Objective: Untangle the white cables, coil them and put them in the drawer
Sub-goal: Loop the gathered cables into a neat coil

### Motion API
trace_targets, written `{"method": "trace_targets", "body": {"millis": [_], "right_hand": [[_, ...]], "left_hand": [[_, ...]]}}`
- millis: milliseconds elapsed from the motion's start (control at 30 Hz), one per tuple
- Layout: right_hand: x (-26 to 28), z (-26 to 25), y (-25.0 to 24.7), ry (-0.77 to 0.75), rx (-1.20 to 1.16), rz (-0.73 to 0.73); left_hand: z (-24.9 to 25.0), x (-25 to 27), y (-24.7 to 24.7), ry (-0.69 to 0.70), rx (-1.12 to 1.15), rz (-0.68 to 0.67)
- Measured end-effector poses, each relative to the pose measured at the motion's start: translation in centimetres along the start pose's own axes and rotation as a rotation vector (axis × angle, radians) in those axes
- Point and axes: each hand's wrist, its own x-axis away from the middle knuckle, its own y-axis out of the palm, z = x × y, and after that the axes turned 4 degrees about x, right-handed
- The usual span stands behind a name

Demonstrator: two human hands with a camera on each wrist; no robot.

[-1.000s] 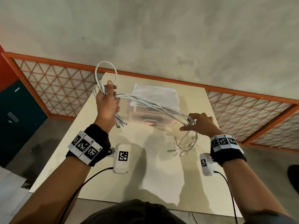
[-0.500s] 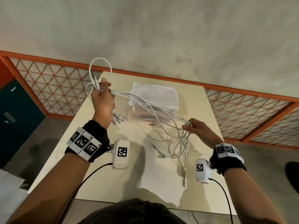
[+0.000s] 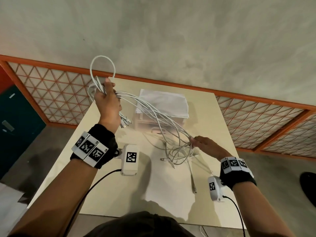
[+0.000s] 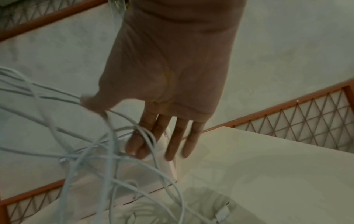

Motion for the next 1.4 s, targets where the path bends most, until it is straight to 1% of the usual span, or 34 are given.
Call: {"method": "trace_targets", "body": {"millis": [67,100,133,200,267,300,400,467,500,533,567,600,633,667,700,733,833,867,933,1000,1100,1167,1200,1267,1400], "right_hand": [[0.5,0.1,-0.2,0.033,-0.293,0.049],[0.7,0.2,-0.2,0.032,-0.402,0.093],[0.6,0.3,-0.3,0.028,-0.446,0.143],[0.3,0.4,-0.1,0.034,-0.37,0.212],[0.0,0.3,0.2,0.039,-0.279,0.24],[0.0,0.3,0.2,0.038,-0.289,0.223],[0.5,0.3,0.4,-0.018,-0.472,0.117],[0.6,0.3,0.5,-0.04,-0.567,0.131],[0.3,0.5,0.5,-0.03,-0.545,0.176],[0.0,0.6,0.4,-0.011,-0.451,0.228],[-0.4,0.7,0.2,0.014,-0.307,0.251],[-0.6,0.8,0.1,0.031,-0.162,0.213],[-0.8,0.7,0.0,0.033,-0.077,0.14],[-0.9,0.7,-0.1,0.026,-0.063,0.083],[-0.9,0.8,-0.1,0.011,-0.101,0.071],[-0.9,0.9,-0.1,0.004,-0.196,0.092],[-0.4,0.9,0.0,-0.008,-0.554,0.148],[-0.4,0.9,0.2,-0.013,-0.581,0.174],[-0.7,0.5,0.1,-0.036,-0.469,0.259],[-1.0,-0.9,-0.1,-0.104,-0.328,0.287],[-1.3,-3.2,-0.3,-0.223,-0.147,0.202],[-1.7,-4.3,-0.1,-0.255,-0.114,0.149],[-1.9,-4.8,0.0,-0.262,-0.121,0.156],[-2.1,-5.5,-0.1,-0.272,-0.196,0.228],[-1.9,-6.1,-1.4,-0.251,-0.472,0.461]], "left_hand": [[0.2,-0.5,-0.4,0.009,0.001,0.01],[0.2,-0.6,-0.5,0.01,0.004,0.014],[0.1,-0.6,-0.5,0.009,0.006,0.016],[-0.1,-0.2,-0.4,0.006,-0.006,0.023],[-0.4,-0.1,-0.2,-0.004,-0.007,0.032],[-0.5,-0.2,-0.2,-0.007,0.0,0.036],[-0.5,-0.9,-0.5,-0.001,0.006,0.038],[-0.6,-1.2,-0.7,0.014,-0.008,0.035],[-0.7,-1.2,-0.7,0.025,-0.011,0.037],[-0.9,-1.3,-0.7,0.035,-0.016,0.04],[-1.1,-1.5,-0.8,0.046,-0.026,0.046],[-1.2,-1.6,-0.9,0.058,-0.032,0.049],[-1.3,-1.8,-1.0,0.077,-0.031,0.048],[-1.3,-2.0,-1.0,0.099,-0.026,0.041],[-1.4,-2.1,-1.1,0.121,-0.027,0.034],[-1.4,-2.2,-1.1,0.137,-0.028,0.023],[-1.7,-2.3,-1.1,0.164,-0.056,0.017],[-1.8,-2.4,-1.2,0.173,-0.088,0.016],[-2.0,-2.4,-1.3,0.196,-0.203,-0.014],[-2.5,-1.7,-1.2,0.229,-0.341,-0.091],[-3.7,0.4,-0.4,0.293,-0.507,-0.248],[-4.7,1.6,0.0,0.309,-0.591,-0.361],[-5.0,2.0,0.0,0.316,-0.635,-0.423],[-5.6,2.4,-0.3,0.344,-0.764,-0.565],[-6.8,2.9,-1.8,0.41,-1.159,-0.898]]}}
